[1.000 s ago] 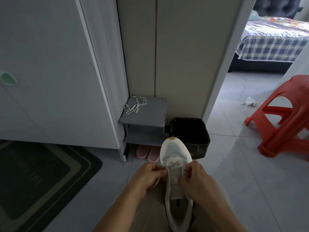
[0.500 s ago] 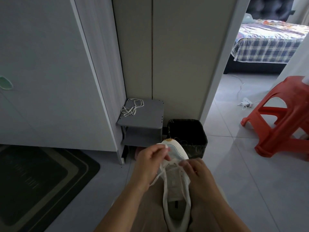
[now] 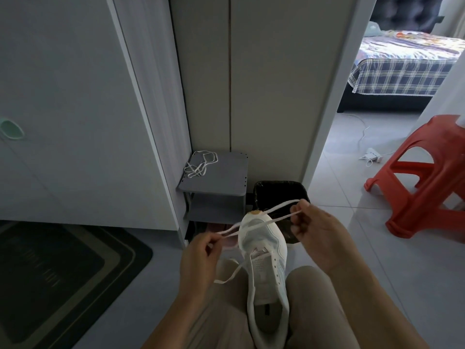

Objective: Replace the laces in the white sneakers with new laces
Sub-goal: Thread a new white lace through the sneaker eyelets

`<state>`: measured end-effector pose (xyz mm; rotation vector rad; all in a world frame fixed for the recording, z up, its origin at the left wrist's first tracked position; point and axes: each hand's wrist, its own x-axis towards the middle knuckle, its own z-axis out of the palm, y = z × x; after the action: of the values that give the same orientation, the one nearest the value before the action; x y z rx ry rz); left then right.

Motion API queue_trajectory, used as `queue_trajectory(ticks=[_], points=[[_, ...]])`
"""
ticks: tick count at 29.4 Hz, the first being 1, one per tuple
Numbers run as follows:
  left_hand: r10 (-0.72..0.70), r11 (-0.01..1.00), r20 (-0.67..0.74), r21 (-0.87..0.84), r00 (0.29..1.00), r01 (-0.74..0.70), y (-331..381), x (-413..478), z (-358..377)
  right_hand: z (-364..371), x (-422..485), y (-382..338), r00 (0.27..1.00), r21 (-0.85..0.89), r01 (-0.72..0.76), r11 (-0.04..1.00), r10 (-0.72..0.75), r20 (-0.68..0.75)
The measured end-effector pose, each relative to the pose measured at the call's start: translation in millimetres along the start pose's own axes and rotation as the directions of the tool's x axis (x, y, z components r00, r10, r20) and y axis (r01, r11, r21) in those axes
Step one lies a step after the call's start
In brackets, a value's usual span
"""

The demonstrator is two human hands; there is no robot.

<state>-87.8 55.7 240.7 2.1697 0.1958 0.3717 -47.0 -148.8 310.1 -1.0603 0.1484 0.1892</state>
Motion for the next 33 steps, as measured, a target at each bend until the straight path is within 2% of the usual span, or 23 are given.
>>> queue_trajectory(ticks=[2,4,6,8,11,13,15,17,20,23,26,28,30,33], points=[[-0.037,0.998,-0.082,0.039,0.996,0.041,-18.5,-2.0,1.1,-6.7,1.4,-6.1,0.999,0.069,0.048,0.996,-0.046,-0.023],[-0.132,0.991,-0.122,-0.002,0.984,0.133,-28.4,-2.8,1.4,-16.1,3.0,-10.4,0.994,0.097,0.090,0.991,-0.084,-0.064],[-0.248,0.968,-0.111,-0.061,0.963,0.242,-34.6,-2.6,3.6,-24.8,2.2,-15.1,0.983,-0.016,0.143,0.990,-0.144,-0.112],[-0.311,0.950,-0.015,-0.048,0.950,0.310,-38.6,-1.4,8.3,-28.6,-0.5,-18.2,0.964,-0.179,0.192,0.965,-0.220,-0.152],[-0.304,0.953,0.166,0.042,0.938,0.301,-35.8,-0.7,10.5,-25.8,-5.6,-15.0,0.953,-0.279,0.228,0.933,-0.273,-0.135],[-0.228,0.971,0.216,0.116,0.949,0.207,-26.0,0.3,6.7,-19.2,-9.8,-6.8,0.966,-0.334,0.216,0.917,-0.251,-0.065],[-0.065,0.985,0.174,0.168,0.983,0.035,-4.4,1.3,1.9,-8.6,-15.2,2.3,0.974,-0.401,0.221,0.889,-0.218,0.055],[0.131,0.987,0.148,0.070,0.980,-0.142,24.2,1.6,-1.8,4.7,-19.8,9.7,0.969,-0.455,0.242,0.857,-0.192,0.154],[0.331,0.943,0.222,-0.107,0.917,-0.314,55.0,1.7,-4.3,24.5,-23.6,14.4,0.949,-0.529,0.309,0.790,-0.217,0.229],[0.386,0.913,0.266,-0.248,0.883,-0.324,70.6,2.4,-5.0,36.5,-23.2,10.1,0.910,-0.581,0.411,0.703,-0.287,0.298],[0.421,0.886,0.193,-0.294,0.886,-0.358,75.2,4.3,-4.6,41.1,-20.4,4.0,0.893,-0.564,0.448,0.694,-0.314,0.324],[0.384,0.889,0.134,-0.321,0.913,-0.327,71.1,6.5,-4.5,41.8,-18.2,3.7,0.883,-0.573,0.468,0.673,-0.321,0.343],[0.398,0.891,0.111,-0.283,0.911,-0.355,67.3,7.7,-4.5,41.4,-16.4,5.8,0.887,-0.568,0.457,0.684,-0.304,0.347],[0.538,0.843,0.097,-0.098,0.838,-0.530,66.2,8.1,-7.1,40.1,-14.9,10.0,0.917,-0.501,0.380,0.777,-0.244,0.317]])
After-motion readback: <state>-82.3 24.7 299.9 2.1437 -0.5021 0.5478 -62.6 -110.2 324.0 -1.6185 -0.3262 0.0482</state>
